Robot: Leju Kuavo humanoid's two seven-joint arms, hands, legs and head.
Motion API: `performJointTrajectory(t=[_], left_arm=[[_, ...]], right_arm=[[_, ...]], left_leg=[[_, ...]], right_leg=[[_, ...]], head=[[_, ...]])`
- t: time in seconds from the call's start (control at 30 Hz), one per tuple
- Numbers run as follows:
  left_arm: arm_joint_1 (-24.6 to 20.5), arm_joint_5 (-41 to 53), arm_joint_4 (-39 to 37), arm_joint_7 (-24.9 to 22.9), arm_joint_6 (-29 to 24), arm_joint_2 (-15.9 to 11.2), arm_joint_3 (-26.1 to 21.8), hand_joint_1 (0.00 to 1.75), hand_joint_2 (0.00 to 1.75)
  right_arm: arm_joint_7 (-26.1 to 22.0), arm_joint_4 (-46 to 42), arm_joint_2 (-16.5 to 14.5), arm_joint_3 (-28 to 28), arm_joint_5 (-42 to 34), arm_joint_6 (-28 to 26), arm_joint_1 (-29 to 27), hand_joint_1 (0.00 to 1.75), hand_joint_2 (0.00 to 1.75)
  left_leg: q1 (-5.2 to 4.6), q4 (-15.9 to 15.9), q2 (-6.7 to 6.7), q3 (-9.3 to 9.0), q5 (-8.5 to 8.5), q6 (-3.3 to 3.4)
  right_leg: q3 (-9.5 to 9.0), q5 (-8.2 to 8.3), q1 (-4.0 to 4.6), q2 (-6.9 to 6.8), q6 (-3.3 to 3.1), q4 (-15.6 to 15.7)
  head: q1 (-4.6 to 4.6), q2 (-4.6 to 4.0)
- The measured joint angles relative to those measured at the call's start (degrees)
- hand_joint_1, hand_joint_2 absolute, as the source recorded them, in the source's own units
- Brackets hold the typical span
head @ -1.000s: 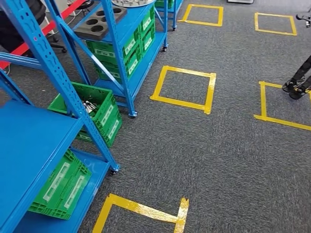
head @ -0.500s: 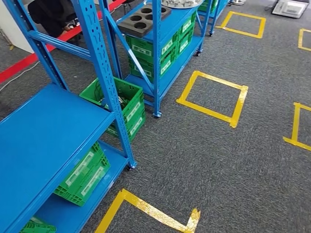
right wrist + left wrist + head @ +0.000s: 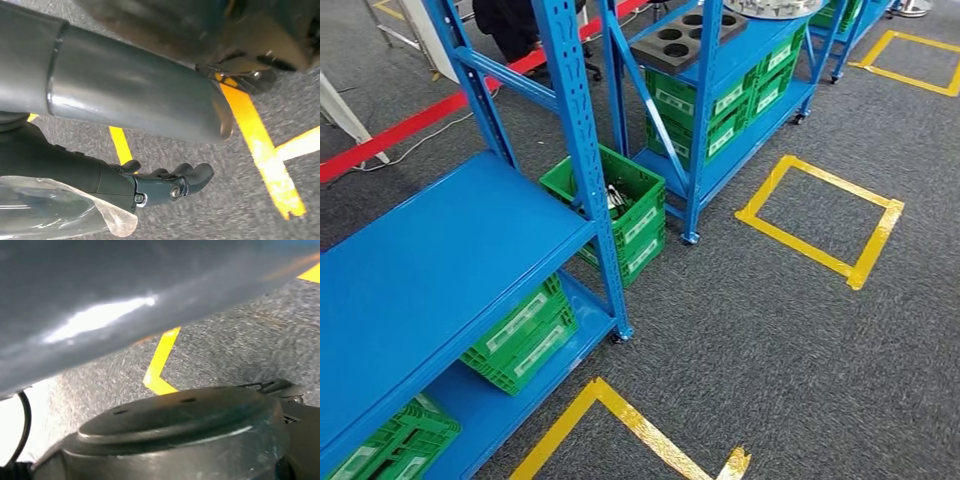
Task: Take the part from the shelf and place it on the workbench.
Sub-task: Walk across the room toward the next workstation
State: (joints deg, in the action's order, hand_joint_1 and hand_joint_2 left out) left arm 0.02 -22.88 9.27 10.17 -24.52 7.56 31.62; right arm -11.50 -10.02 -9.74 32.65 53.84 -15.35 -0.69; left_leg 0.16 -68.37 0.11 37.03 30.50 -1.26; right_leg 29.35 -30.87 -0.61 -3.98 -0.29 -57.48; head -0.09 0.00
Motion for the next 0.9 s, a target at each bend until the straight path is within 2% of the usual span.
performJointTrajectory(t=[0.07, 0.1, 0.13, 0.2, 0.23, 0.27, 0.33, 0.37, 0.4, 0.43, 0.47, 0.5, 0.53, 0.57, 0.6, 0.63, 0.7, 0.73, 0.8, 0.83, 0.87, 0.9], left_arm=[[-0.09, 0.01, -0.01, 0.2, 0.0, -0.07, -0.14, 0.0, 0.0], [-0.18, 0.02, -0.01, 0.29, -0.01, -0.09, -0.18, 0.0, 0.0], [-0.23, 0.04, -0.02, 0.35, -0.02, -0.13, -0.2, 0.0, 0.0], [-0.12, 0.08, -0.07, 0.38, -0.07, -0.19, -0.22, 0.0, 0.0], [-0.01, 0.08, -0.09, 0.38, -0.09, -0.21, -0.23, 0.0, 0.0], [0.03, 0.08, -0.1, 0.39, -0.1, -0.23, -0.25, 0.0, 0.0], [-0.1, 0.09, -0.11, 0.4, -0.02, -0.22, -0.27, 0.0, 0.0], [-0.19, 0.1, -0.12, 0.41, 0.03, -0.21, -0.27, 0.0, 0.0], [-0.24, 0.11, -0.13, 0.41, 0.08, -0.2, -0.27, 0.0, 0.0], [-0.23, 0.11, -0.13, 0.4, 0.09, -0.21, -0.27, 0.0, 0.0], [-0.22, 0.12, -0.14, 0.39, 0.11, -0.22, -0.27, 0.0, 0.0], [-0.21, 0.14, -0.14, 0.37, 0.14, -0.23, -0.27, 0.0, 0.0], [-0.22, 0.16, -0.14, 0.33, 0.2, -0.25, -0.27, 0.0, 0.0], [-0.29, 0.2, -0.14, 0.28, 0.26, -0.28, -0.27, 0.0, 0.0], [-0.36, 0.22, -0.14, 0.24, 0.31, -0.31, -0.27, 0.0, 0.0], [-0.38, 0.25, -0.14, 0.18, 0.34, -0.34, -0.27, 0.0, 0.0], [-0.27, 0.26, -0.2, 0.08, 0.35, -0.42, -0.27, 0.0, 0.0], [-0.17, 0.27, -0.25, 0.02, 0.35, -0.44, -0.27, 0.0, 0.0], [-0.2, 0.34, -0.33, -0.06, 0.37, -0.49, -0.26, 0.0, 0.0], [-0.3, 0.43, -0.33, -0.08, 0.42, -0.46, -0.25, 0.0, 0.0], [-0.41, 0.51, -0.33, -0.08, 0.46, -0.48, -0.24, 0.0, 0.0], [-0.48, 0.58, -0.33, -0.13, 0.5, -0.49, -0.23, 0.0, 0.0]], right_arm=[[0.07, 0.0, -0.61, 0.0, 0.02, -0.27, 0.15, 0.0, 0.0], [-0.05, 0.01, -0.86, 0.0, 0.02, -0.29, 0.2, 0.0, 0.0], [-0.27, 0.01, -1.04, 0.0, 0.02, -0.3, 0.25, 0.0, 0.0], [-0.89, -0.02, -1.27, 0.0, 0.07, -0.29, 0.41, 0.0, 0.0], [-1.22, -0.04, -1.32, 0.0, 0.15, -0.29, 0.5, 0.0, 0.0], [-1.5, -0.07, -1.38, 0.0, 0.24, -0.3, 0.55, 0.0, 0.0], [-1.87, -0.07, -1.41, -0.01, 0.38, -0.31, 0.53, 0.0, 0.0], [-1.94, -0.07, -1.43, -0.01, 0.4, -0.32, 0.46, 0.0, 0.0], [-1.97, -0.06, -1.43, -0.01, 0.4, -0.34, 0.37, 0.0, 0.0], [-1.98, -0.06, -1.42, -0.01, 0.41, -0.39, 0.3, 0.0, 0.0], [-1.98, -0.06, -1.42, 0.0, 0.43, -0.44, 0.27, 0.0, 0.0], [-1.98, -0.06, -1.42, 0.0, 0.45, -0.5, 0.27, 0.0, 0.0], [-1.98, -0.05, -1.42, 0.0, 0.48, -0.55, 0.28, 0.0, 0.0], [-1.98, -0.04, -1.43, -0.01, 0.49, -0.59, 0.29, 0.0, 0.0], [-1.98, -0.02, -1.44, -0.01, 0.48, -0.62, 0.3, 0.0, 0.0], [-1.97, -0.01, -1.44, -0.01, 0.48, -0.66, 0.29, 0.0, 0.0], [-1.96, 0.01, -1.47, 0.01, 0.47, -0.7, 0.33, 0.0, 0.0], [-1.96, 0.01, -1.48, 0.02, 0.47, -0.71, 0.36, 0.0, 0.0], [-1.97, 0.01, -1.54, 0.02, 0.49, -0.71, 0.39, 0.0, 0.0], [-1.95, 0.01, -1.53, 0.02, 0.49, -0.71, 0.35, 0.0, 0.0], [-1.93, 0.01, -1.53, 0.02, 0.48, -0.71, 0.29, 0.0, 0.0], [-1.9, 0.01, -1.53, 0.03, 0.46, -0.71, 0.24, 0.0, 0.0]], left_leg=[[-0.59, 7.28, 2.61, -3.88, -2.53, 0.86], [-0.92, 9.33, 3.55, -4.9, -2.9, 1.3], [-1.2, 10.1, 3.97, -5.19, -2.71, 1.67], [-1.11, 10.55, 2.81, -5.19, -2.92, 2.24], [-0.9, 10.8, 2.25, -5.29, -3.08, 2.51], [-0.66, 11.07, 1.66, -5.38, -3.3, 2.78], [-0.39, 11.26, 0.44, -5.35, -3.52, 3.18], [-0.37, 11.25, -0.28, -5.28, -3.56, 3.29], [-0.35, 11.24, -1.01, -5.28, -3.56, 3.34], [-0.32, 11.21, -1.8, -5.32, -3.55, 3.34], [-0.24, 11.16, -2.64, -5.4, -3.51, 3.27], [-0.13, 11.06, -3.51, -5.47, -3.45, 3.12], [-0.03, 10.9, -4.33, -5.47, -3.34, 2.86], [0.0, 10.55, -5.12, -5.3, -3.2, 2.52], [0.0, 10.27, -5.82, -5.03, -3.15, 2.13], [0.04, 10.1, -6.47, -4.71, -3.19, 1.72], [0.23, 10.06, -7.68, -4.26, -3.42, 0.99], [0.24, 9.75, -7.25, -4.03, -3.21, 0.68], [0.15, 6.3, -4.45, -2.42, -1.16, 0.16], [0.11, 2.88, -2.61, -0.81, 0.56, -0.05], [0.17, -1.0, -1.55, 1.07, 2.25, -0.21], [0.23, -4.28, -1.06, 2.68, 3.34, -0.3]], right_leg=[[-0.35, -0.4, 0.26, -1.24, 0.33, 0.0], [-0.48, -0.59, 0.37, -1.87, 0.6, 0.0], [-0.66, -0.74, 0.45, -2.49, 0.89, 0.05], [-1.1, -1.01, 0.47, -3.22, 1.44, 0.19], [-1.08, -1.49, 0.42, -2.31, 1.7, -0.18], [-0.42, -2.54, 0.35, -0.78, 1.97, -1.64], [2.77, -5.94, 0.12, 2.64, 2.35, -8.23], [4.84, -7.51, 0.04, 3.38, 2.5, -12.29], [6.52, -8.23, -0.02, 3.67, 2.63, -15.25], [7.35, -7.78, -0.06, 3.79, 2.73, -16.24], [7.1, -6.18, -0.14, 3.92, 2.82, -14.93], [5.84, -3.77, -0.3, 4.37, 2.93, -11.54], [4.21, -1.71, -0.55, 5.65, 3.06, -7.6], [2.72, -0.36, -0.81, 7.09, 3.09, -4.05], [1.67, 0.24, -0.97, 8.24, 3.01, -1.83], [1.25, 0.08, -0.99, 8.92, 2.78, -1.08], [0.99, 0.16, -0.89, 7.86, 2.01, -0.96], [0.9, 0.25, -0.91, 7.15, 1.63, -0.88], [0.68, 0.31, -0.99, 5.47, 0.84, -0.67], [0.59, 0.19, -0.83, 4.55, 0.56, -0.66], [0.55, 0.07, -0.7, 3.57, 0.31, -0.66], [0.49, -0.05, -0.58, 2.6, 0.19, -0.67]], head=[[0.02, 0.0], [0.06, 0.0], [0.07, 0.0], [0.07, 0.0], [0.11, 0.0], [0.25, 0.0], [0.57, 0.0], [0.68, 0.0], [0.72, 0.0], [0.74, 0.0], [0.76, 0.0], [0.76, 0.0], [0.79, 0.0], [0.84, 0.0], [0.87, 0.0], [0.92, 0.01], [0.93, 0.01], [0.82, 0.01], [0.19, 0.0], [-0.15, 0.0], [-0.33, 0.0], [-0.35, 0.0]])
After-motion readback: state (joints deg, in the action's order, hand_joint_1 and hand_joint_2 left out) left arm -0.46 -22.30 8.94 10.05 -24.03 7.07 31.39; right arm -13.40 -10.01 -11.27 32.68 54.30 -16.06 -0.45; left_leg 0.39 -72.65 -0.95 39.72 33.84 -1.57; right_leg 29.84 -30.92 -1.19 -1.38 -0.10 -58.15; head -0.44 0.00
